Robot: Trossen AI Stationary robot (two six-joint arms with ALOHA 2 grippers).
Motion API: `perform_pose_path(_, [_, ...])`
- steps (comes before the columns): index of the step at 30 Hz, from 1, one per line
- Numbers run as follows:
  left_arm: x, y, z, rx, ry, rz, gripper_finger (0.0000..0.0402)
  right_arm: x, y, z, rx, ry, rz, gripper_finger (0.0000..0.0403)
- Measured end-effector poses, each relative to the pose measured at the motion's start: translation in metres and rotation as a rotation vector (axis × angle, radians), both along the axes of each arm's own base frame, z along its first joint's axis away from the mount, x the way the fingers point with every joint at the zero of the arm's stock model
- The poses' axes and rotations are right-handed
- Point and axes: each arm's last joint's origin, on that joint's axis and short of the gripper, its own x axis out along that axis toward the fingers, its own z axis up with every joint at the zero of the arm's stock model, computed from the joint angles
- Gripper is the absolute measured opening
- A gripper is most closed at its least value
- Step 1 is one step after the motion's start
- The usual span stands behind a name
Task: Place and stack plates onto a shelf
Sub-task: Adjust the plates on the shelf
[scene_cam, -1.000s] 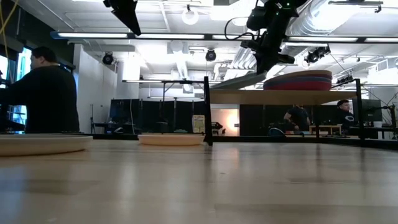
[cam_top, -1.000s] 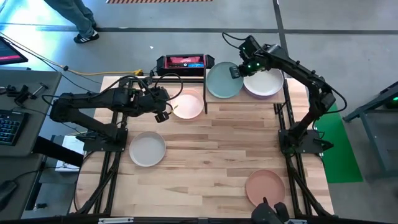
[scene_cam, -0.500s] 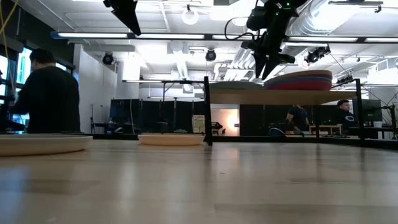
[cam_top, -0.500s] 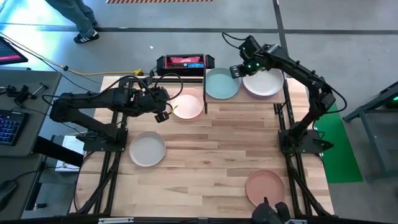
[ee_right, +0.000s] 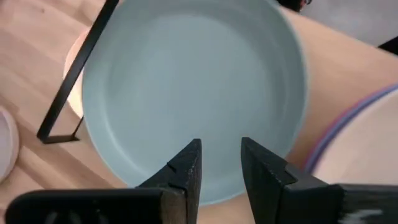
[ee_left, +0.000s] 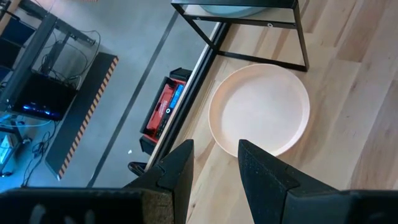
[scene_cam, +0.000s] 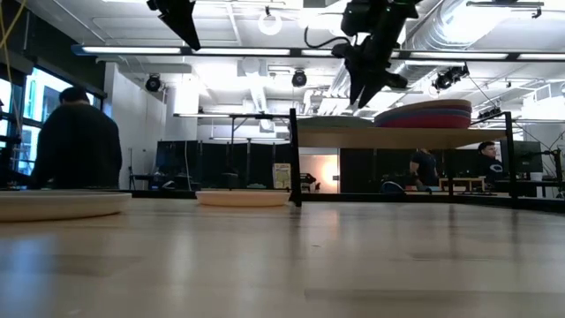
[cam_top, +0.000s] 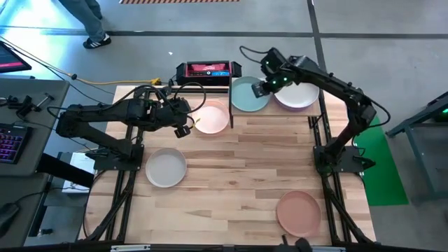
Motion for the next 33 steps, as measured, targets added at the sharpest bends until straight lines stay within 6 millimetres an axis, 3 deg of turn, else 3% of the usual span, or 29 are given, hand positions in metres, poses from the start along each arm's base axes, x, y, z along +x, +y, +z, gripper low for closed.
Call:
perform_pose_path(14, [0.0,0.0,0.0,0.0,0.0,0.0,0.0117,0.012,-0.007,-0.028,0.028,0.145,-0.035,0.0091])
perform_pose_path(33, [0.0,0.0,0.0,0.0,0.001,0.0,0.0117,0.001,-0.01,-0.031,0.023,0.26,-0.08,0.0091])
